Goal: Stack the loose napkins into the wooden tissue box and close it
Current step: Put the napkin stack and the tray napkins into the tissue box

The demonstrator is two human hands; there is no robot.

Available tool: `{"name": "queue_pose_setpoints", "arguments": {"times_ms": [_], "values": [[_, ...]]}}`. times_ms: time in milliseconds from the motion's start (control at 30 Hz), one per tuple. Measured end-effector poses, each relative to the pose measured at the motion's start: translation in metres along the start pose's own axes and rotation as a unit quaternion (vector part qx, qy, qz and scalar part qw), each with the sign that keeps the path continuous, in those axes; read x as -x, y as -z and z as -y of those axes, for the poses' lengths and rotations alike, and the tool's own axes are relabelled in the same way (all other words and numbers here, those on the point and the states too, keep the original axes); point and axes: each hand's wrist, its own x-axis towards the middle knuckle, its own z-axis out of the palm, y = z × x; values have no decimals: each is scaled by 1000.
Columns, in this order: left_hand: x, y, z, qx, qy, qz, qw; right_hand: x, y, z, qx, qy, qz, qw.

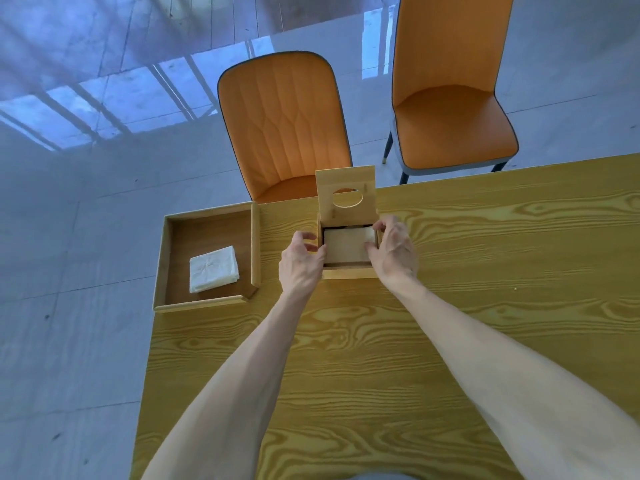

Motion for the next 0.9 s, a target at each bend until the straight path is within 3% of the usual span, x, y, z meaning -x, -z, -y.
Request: {"name": "queue_pose_setpoints", "arguments": {"times_ms": [133, 300, 467, 767, 900], "values": [[15, 14, -4, -24, 7, 32, 999, 9, 12, 2, -24, 29, 1, 999], [37, 44, 7, -51, 31, 61, 996, 31, 24, 23, 14, 178, -70, 981], [46, 76, 40, -82, 66, 86, 991, 62, 10, 64, 14, 235, 27, 972], [13, 158, 122, -26, 88, -19, 996, 96, -65, 147, -6, 146, 191, 971], [-11, 182, 153, 51, 117, -22, 992, 99, -94, 175, -41, 87, 250, 964]]}}
